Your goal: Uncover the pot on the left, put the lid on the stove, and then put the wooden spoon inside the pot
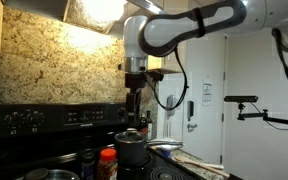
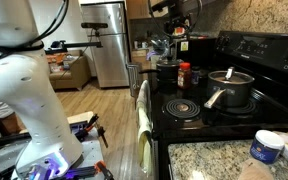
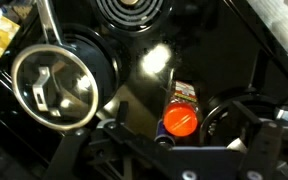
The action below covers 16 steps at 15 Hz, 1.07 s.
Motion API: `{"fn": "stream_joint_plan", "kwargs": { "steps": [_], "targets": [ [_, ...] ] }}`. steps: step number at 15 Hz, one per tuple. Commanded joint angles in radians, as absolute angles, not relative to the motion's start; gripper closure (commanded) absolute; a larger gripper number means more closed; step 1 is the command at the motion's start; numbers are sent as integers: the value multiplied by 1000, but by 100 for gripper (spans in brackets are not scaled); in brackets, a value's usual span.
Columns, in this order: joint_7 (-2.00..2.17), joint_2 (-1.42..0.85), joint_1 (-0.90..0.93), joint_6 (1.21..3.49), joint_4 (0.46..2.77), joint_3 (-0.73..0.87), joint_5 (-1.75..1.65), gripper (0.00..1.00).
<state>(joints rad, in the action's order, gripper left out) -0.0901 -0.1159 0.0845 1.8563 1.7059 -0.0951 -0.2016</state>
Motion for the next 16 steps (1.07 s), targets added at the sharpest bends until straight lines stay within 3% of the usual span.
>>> {"fn": "stream_joint_plan", "kwargs": {
  "steps": [1,3,16],
  "targets": [
    [-239,-265,117,1748,1501,-123,-189,0],
    [-187,-229,122,1796,1568,-115,-202,0],
    [-459,-428,144,1839,1347,-179,-146,0]
  ]
}}
